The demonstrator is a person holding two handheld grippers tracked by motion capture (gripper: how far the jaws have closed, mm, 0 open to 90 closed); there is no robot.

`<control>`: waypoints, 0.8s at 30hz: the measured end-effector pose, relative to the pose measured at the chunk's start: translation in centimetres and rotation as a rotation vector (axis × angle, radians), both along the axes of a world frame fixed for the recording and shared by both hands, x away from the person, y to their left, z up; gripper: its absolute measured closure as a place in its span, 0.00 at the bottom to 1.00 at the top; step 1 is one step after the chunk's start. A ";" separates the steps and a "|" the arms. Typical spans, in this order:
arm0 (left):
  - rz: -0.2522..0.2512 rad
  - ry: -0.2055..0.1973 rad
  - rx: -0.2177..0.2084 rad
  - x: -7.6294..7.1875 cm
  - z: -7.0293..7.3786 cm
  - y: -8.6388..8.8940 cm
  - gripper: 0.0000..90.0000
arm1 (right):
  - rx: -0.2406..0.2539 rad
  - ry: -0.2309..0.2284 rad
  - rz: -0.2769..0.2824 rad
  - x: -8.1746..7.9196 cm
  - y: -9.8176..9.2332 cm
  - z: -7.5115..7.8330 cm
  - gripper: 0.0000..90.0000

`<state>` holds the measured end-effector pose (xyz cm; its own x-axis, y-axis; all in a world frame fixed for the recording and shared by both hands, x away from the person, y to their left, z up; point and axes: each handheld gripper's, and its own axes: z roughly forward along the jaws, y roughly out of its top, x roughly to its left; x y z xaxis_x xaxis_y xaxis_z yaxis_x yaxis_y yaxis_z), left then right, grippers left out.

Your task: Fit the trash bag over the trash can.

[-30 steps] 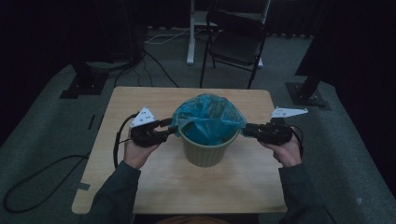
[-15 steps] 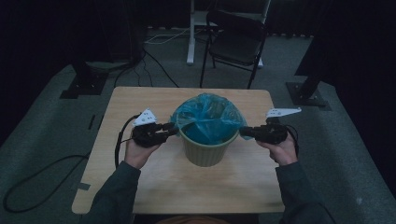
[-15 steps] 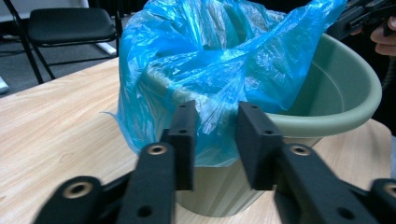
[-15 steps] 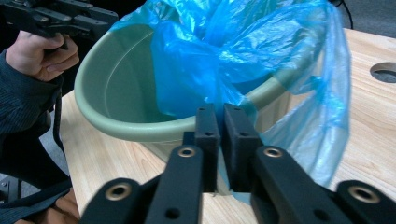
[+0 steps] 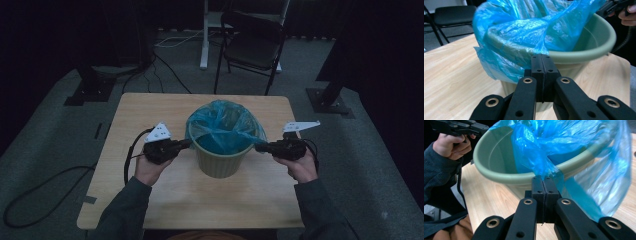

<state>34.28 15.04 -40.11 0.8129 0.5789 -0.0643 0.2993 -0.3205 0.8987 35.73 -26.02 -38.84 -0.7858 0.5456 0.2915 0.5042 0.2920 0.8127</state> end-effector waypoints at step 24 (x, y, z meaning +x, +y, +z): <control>-0.078 0.068 0.027 -1.3 -3.4 -1.9 1.00 | -0.053 0.055 0.121 -1.3 3.2 -2.7 1.00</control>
<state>32.99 13.12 -43.53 0.8499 0.5161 -0.1064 0.3327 -0.3690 0.8679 34.45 -22.86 -41.50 -0.8301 0.4639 0.3093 0.5064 0.3951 0.7665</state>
